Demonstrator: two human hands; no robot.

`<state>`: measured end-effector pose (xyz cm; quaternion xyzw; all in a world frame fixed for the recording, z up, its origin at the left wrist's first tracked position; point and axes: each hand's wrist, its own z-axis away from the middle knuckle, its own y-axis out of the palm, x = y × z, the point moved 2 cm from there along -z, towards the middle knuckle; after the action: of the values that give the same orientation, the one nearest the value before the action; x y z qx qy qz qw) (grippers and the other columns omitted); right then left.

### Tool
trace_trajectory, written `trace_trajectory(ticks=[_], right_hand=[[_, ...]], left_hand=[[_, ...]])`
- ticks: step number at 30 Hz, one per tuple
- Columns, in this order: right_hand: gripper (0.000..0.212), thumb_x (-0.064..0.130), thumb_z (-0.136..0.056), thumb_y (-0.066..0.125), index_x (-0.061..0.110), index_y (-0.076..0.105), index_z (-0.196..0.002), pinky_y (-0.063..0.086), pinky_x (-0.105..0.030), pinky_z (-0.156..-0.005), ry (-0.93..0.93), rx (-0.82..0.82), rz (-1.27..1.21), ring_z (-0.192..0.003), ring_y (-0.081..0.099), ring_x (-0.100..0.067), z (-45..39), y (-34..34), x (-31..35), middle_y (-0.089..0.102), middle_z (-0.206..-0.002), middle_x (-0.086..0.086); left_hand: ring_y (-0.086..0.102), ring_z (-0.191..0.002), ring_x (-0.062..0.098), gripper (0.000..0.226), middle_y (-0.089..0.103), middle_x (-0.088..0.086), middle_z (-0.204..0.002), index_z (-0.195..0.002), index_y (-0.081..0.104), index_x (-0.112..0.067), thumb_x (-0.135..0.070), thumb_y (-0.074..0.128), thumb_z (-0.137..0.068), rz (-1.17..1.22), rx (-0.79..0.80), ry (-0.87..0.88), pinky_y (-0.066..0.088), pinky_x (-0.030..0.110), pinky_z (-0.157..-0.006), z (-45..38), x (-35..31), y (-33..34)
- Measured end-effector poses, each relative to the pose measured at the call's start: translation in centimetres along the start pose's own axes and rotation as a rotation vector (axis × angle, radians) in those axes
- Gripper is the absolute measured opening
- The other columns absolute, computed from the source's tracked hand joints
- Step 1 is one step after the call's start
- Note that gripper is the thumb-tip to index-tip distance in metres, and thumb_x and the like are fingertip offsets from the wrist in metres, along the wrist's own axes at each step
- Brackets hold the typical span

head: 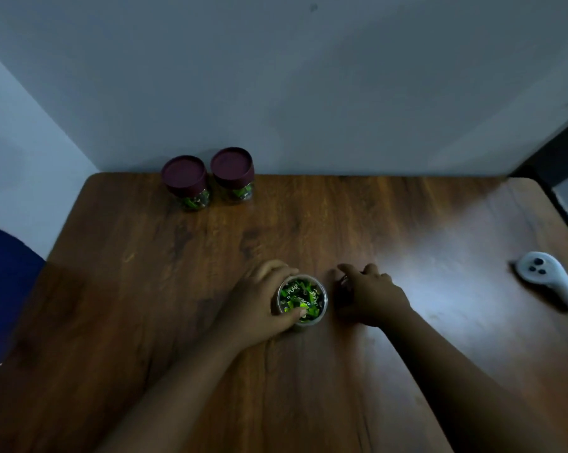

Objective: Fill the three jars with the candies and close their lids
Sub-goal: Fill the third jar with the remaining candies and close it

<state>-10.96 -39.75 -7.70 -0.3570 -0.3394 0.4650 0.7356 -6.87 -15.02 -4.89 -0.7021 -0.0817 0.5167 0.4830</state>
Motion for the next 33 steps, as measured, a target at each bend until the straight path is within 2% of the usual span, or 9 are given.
trace_trajectory(ticks=[5, 9, 11, 14, 18, 21, 24, 29, 33], right_hand=[[0.072, 0.080, -0.080, 0.057, 0.048, 0.035, -0.140, 0.062, -0.048, -0.080, -0.039, -0.374, -0.656, -0.110, 0.062, -0.034, 1.8, -3.3, 1.0, 0.050, -0.133, -0.010], [0.064, 0.080, -0.069, 0.072, 0.040, 0.041, -0.110, 0.062, -0.031, -0.065, -0.233, -0.457, -0.979, -0.092, 0.066, -0.010, 3.6, -4.1, 4.6, 0.058, -0.109, -0.001], [0.062, 0.077, -0.067, 0.076, 0.039, 0.042, -0.103, 0.059, -0.026, -0.060, -0.308, -0.408, -0.777, -0.089, 0.063, -0.006, 4.2, -3.1, 5.7, 0.057, -0.104, 0.005], [0.082, 0.078, -0.063, 0.073, 0.037, 0.039, -0.126, 0.055, -0.023, -0.065, -0.384, -0.327, -0.322, -0.102, 0.056, -0.009, 4.3, -1.6, 5.9, 0.049, -0.121, 0.010], [0.117, 0.076, -0.062, 0.071, 0.043, 0.006, -0.154, 0.055, -0.032, -0.077, -0.420, -0.187, 0.080, -0.114, 0.048, -0.022, 3.5, -2.0, 6.9, 0.033, -0.135, -0.002], [0.117, 0.061, -0.065, 0.083, 0.039, 0.006, -0.151, 0.057, -0.042, -0.082, -0.469, -0.088, 0.396, -0.123, 0.047, -0.036, 2.7, -3.3, 9.0, 0.029, -0.146, -0.013], [0.120, 0.044, -0.067, 0.090, 0.032, 0.005, -0.152, 0.056, -0.045, -0.082, -0.556, -0.011, 0.632, -0.124, 0.048, -0.040, 2.4, -3.6, 10.5, 0.028, -0.152, -0.017], [0.116, 0.060, -0.071, 0.082, 0.038, 0.001, -0.151, 0.052, -0.038, -0.069, -0.450, 0.082, 0.566, -0.100, 0.058, -0.032, 1.8, -3.5, 10.1, 0.031, -0.148, -0.020], [0.104, 0.091, -0.069, 0.055, 0.015, 0.045, -0.139, 0.046, -0.032, -0.064, -0.097, 0.085, 0.258, -0.077, 0.058, -0.019, 1.9, -3.6, 10.4, 0.063, -0.101, -0.008]], left_hand=[[0.024, -0.143, 0.006, 0.122, 0.022, -0.013, -0.161, -0.155, 0.014, -0.046, -0.068, 0.085, -0.058, 0.136, 0.141, -0.251, 0.027, 0.026, -0.113, 2.0, 2.0, 2.1], [0.040, -0.140, 0.013, 0.122, 0.043, -0.010, -0.153, -0.151, 0.031, -0.039, -0.056, 0.095, -0.048, 0.272, 0.115, -0.303, 0.036, 0.034, -0.116, 1.1, 2.4, 4.2], [0.053, -0.128, 0.008, 0.107, 0.056, -0.020, -0.137, -0.138, 0.041, -0.049, -0.061, 0.093, -0.045, 0.316, 0.110, -0.313, 0.048, 0.033, -0.104, 0.4, 2.2, 5.0], [0.057, -0.121, 0.006, 0.096, 0.061, -0.022, -0.130, -0.133, 0.039, -0.056, -0.074, 0.081, -0.048, 0.197, 0.072, -0.286, 0.038, 0.018, -0.089, 0.2, 1.8, 5.3], [0.054, -0.126, 0.014, 0.086, 0.060, -0.016, -0.135, -0.133, 0.034, -0.057, -0.070, 0.074, -0.059, 0.124, 0.067, -0.261, 0.038, 0.033, -0.096, 0.2, 1.4, 4.9], [0.050, -0.132, 0.017, 0.081, 0.054, -0.010, -0.142, -0.141, 0.038, -0.042, -0.060, 0.073, -0.071, 0.118, 0.116, -0.232, 0.041, 0.044, -0.107, 0.0, 1.1, 4.6], [0.049, -0.131, 0.015, 0.072, 0.054, -0.004, -0.142, -0.142, 0.044, -0.029, -0.051, 0.074, -0.081, 0.147, 0.132, -0.190, 0.038, 0.037, -0.108, 0.2, 0.9, 4.6], [0.049, -0.132, 0.014, 0.077, 0.055, -0.010, -0.139, -0.140, 0.043, -0.038, -0.049, 0.079, -0.073, 0.248, 0.119, -0.232, 0.039, 0.049, -0.110, 0.3, 1.4, 4.4], [0.029, -0.146, 0.020, 0.101, 0.038, -0.012, -0.157, -0.152, 0.027, -0.042, -0.070, 0.076, -0.068, 0.150, 0.166, -0.282, 0.019, 0.045, -0.120, 0.6, 2.3, 4.9]])
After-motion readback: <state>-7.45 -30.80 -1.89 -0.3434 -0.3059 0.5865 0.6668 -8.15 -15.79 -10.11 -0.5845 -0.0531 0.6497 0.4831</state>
